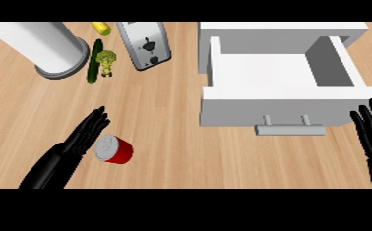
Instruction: Pick up the can, place it into the drawer and close the drawer
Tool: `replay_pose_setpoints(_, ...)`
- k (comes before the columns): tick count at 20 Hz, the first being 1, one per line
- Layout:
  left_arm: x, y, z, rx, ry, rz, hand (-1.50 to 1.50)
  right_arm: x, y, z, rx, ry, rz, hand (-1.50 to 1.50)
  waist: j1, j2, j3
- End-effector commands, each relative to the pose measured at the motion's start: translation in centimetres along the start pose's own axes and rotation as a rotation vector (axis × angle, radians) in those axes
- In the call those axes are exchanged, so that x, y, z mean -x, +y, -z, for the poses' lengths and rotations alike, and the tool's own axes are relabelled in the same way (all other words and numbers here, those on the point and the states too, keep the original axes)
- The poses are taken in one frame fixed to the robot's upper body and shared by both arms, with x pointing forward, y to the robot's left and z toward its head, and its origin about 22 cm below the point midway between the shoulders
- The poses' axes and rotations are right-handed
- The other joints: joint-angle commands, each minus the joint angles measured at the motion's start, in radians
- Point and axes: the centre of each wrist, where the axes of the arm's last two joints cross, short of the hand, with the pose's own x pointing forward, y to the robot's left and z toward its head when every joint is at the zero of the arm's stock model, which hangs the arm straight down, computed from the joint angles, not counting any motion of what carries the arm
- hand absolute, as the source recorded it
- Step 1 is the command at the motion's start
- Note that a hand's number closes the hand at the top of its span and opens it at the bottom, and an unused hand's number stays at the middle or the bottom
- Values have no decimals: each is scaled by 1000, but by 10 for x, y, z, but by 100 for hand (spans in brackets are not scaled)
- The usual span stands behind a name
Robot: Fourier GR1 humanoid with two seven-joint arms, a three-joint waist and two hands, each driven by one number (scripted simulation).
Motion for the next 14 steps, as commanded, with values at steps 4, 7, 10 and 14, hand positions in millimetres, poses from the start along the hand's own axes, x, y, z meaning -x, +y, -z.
replay_pose_setpoints(4, 36, 27, 3, -27, 1, 6, -150, 6, 1, 0, -10, 9, -4, -150, -1, 1, 0)
replay_pose_setpoints(7, 46, 22, -15, -43, 36, 12, -150, 9, 0, -8, -10, 9, 0, -150, 0, 0, 0)
replay_pose_setpoints(10, 72, 36, -22, -51, 37, 22, -150, 8, -10, 3, 5, 16, -13, -150, -1, 1, 0)
replay_pose_setpoints(14, 67, 42, -14, -40, 52, 29, -150, 0, 9, -2, -1, -6, -18, -150, 0, 0, 0)
